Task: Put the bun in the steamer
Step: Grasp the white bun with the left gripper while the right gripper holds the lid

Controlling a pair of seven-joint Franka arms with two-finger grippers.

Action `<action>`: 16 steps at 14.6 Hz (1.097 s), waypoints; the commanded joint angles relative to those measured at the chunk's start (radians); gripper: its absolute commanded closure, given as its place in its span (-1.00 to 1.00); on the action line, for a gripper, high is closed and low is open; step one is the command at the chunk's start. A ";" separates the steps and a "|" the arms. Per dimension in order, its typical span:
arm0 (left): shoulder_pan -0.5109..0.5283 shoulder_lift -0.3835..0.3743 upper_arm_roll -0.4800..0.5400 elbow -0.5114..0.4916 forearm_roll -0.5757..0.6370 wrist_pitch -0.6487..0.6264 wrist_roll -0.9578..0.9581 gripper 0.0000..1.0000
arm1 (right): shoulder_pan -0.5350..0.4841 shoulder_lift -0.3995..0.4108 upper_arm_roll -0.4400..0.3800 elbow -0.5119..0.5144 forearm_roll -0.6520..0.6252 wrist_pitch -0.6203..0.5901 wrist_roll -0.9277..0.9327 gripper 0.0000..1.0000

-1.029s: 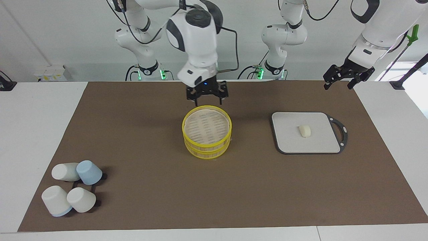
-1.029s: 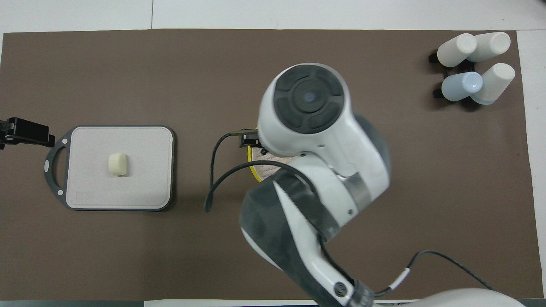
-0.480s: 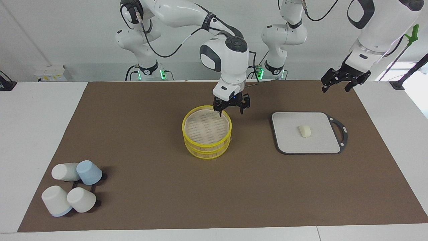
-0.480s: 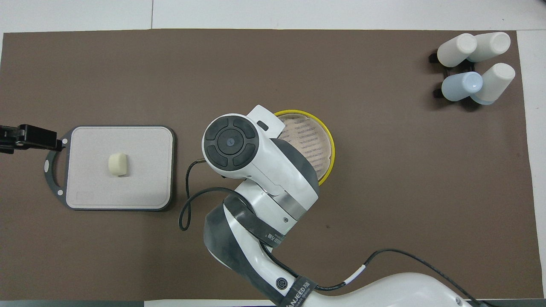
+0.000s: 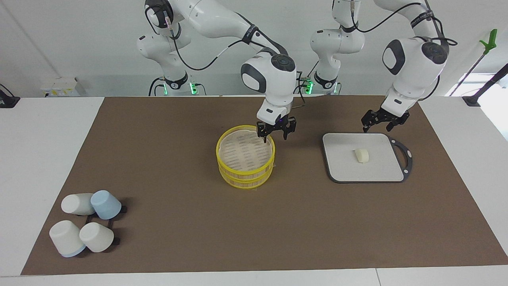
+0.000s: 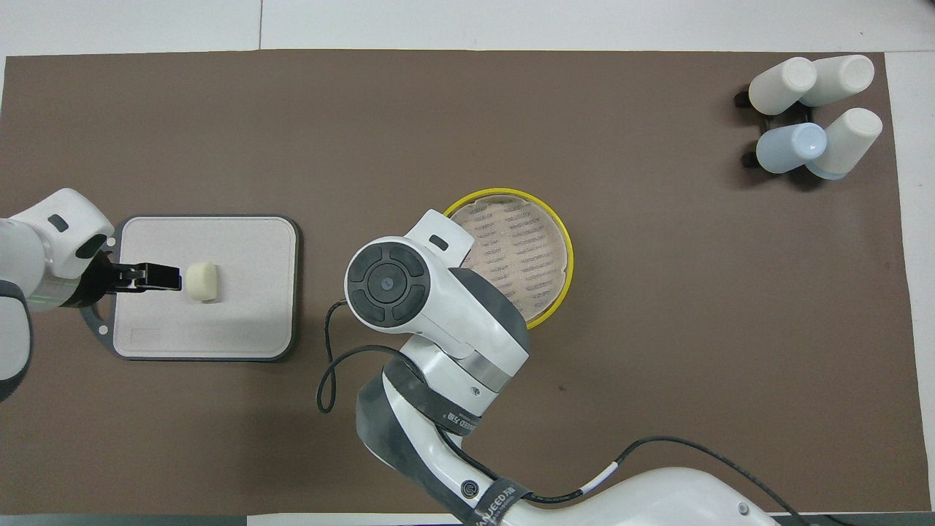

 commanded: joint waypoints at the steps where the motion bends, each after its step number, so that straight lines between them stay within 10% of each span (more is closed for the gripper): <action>1: -0.005 0.039 0.002 -0.112 0.020 0.169 0.013 -1.00 | -0.010 -0.045 0.000 -0.066 -0.014 0.034 -0.019 -0.60; 12: -0.005 0.188 0.000 -0.134 0.020 0.417 -0.001 -0.96 | -0.040 -0.048 -0.002 -0.100 -0.014 0.109 -0.063 0.02; 16: -0.004 0.200 0.000 -0.123 0.019 0.424 -0.003 -0.40 | -0.039 -0.046 0.000 -0.097 -0.010 0.107 -0.063 0.87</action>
